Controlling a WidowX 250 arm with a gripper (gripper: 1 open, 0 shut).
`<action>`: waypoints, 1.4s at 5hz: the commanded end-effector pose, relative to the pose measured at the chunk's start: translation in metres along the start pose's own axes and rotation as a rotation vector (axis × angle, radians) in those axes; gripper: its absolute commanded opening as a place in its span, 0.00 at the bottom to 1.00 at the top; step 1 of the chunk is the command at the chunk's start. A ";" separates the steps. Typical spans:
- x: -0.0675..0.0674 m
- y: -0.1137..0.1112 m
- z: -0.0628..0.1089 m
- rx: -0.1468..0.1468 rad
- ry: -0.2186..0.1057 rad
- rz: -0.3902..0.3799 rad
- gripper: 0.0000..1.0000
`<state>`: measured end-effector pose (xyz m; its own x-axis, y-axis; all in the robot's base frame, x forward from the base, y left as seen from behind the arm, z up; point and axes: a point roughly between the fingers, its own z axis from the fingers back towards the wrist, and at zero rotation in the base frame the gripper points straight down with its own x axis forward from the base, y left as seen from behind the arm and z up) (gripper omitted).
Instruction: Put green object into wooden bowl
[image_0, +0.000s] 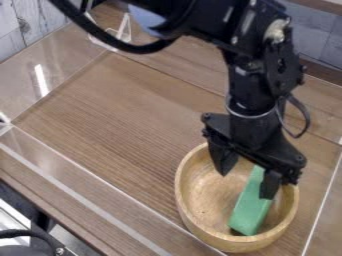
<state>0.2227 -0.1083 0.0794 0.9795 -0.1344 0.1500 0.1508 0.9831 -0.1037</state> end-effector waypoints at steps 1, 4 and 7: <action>0.017 -0.006 0.022 -0.006 -0.074 0.006 1.00; 0.033 0.017 0.023 0.026 -0.110 0.063 1.00; 0.042 0.052 0.054 0.056 -0.148 0.062 1.00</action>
<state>0.2572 -0.0548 0.1180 0.9709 -0.0500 0.2343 0.0656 0.9961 -0.0593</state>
